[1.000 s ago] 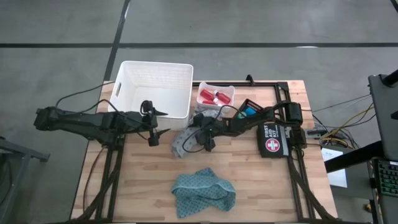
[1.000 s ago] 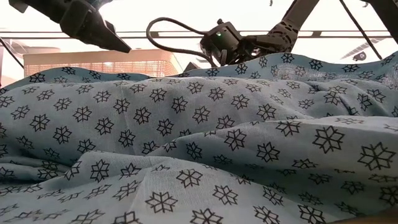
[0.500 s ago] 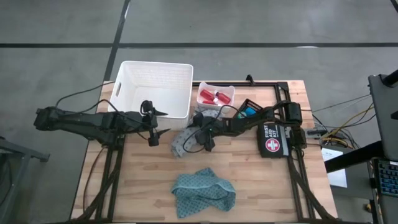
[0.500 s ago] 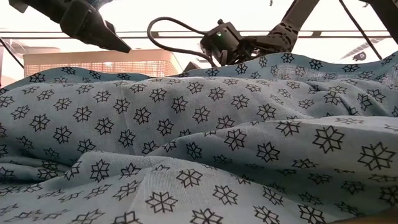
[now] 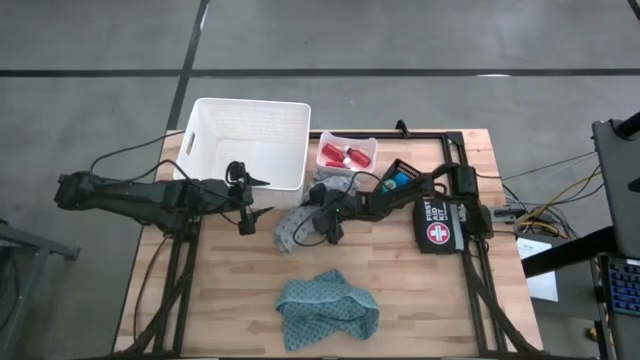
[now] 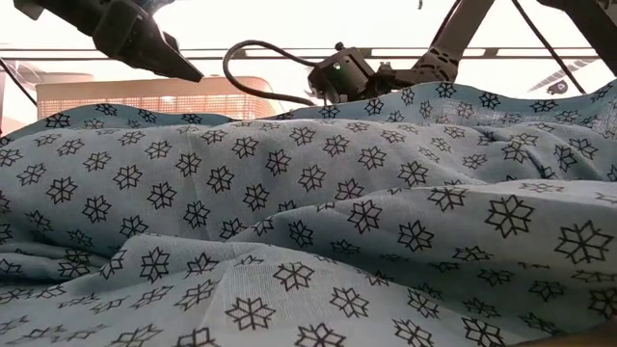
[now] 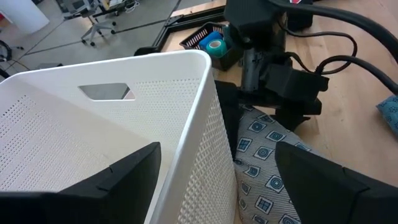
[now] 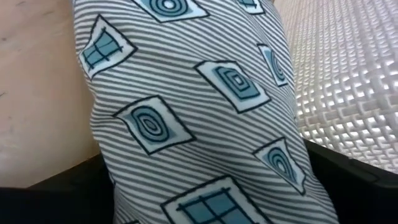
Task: Pick & Place Medicine items
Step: Put the gray patient gown into the big white bin
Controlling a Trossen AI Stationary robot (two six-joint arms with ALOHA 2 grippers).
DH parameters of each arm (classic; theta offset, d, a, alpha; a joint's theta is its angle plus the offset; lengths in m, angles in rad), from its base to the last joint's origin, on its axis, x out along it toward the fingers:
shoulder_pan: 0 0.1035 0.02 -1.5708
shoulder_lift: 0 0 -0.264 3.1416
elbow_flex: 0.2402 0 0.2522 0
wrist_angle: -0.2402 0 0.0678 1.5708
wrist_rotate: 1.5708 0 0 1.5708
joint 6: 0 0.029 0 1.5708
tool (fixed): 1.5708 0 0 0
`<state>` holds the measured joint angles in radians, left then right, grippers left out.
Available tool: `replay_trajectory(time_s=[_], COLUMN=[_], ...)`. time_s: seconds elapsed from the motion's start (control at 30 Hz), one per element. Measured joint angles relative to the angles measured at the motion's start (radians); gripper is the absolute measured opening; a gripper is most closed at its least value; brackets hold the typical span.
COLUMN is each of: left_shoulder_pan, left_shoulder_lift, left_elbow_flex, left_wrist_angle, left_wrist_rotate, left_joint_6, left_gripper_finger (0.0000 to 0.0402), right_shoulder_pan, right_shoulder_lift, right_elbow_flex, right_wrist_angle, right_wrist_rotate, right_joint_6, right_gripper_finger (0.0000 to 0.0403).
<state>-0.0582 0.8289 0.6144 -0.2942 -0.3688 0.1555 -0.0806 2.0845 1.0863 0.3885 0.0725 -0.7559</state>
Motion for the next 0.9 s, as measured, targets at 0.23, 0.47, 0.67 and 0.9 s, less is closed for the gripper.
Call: replay_trajectory(time_s=[0.23,0.47,0.67,0.9], left_shoulder_pan=[0.000,0.000,0.000,0.000], left_shoulder_lift=[0.000,0.000,0.000,0.000], left_elbow_flex=[0.000,0.000,0.000,0.000], left_wrist_angle=[0.000,0.000,0.000,0.000], left_wrist_rotate=[0.000,0.000,0.000,0.000], left_joint_6=[0.000,0.000,0.000,0.000], left_gripper_finger=[0.0320,0.0320,0.0320,0.0319], right_shoulder_pan=[-0.001,-0.001,-0.001,-0.001], right_shoulder_lift=[0.000,0.000,0.000,0.000], right_elbow_flex=[0.000,-0.001,-0.002,0.000], right_wrist_angle=[-0.003,-0.006,-0.007,-0.008], right_wrist_rotate=[0.005,0.007,0.009,0.009], right_joint_6=[0.016,0.014,-0.012,-0.014], right_gripper_finger=[0.0290,0.0230,0.0174,0.0115])
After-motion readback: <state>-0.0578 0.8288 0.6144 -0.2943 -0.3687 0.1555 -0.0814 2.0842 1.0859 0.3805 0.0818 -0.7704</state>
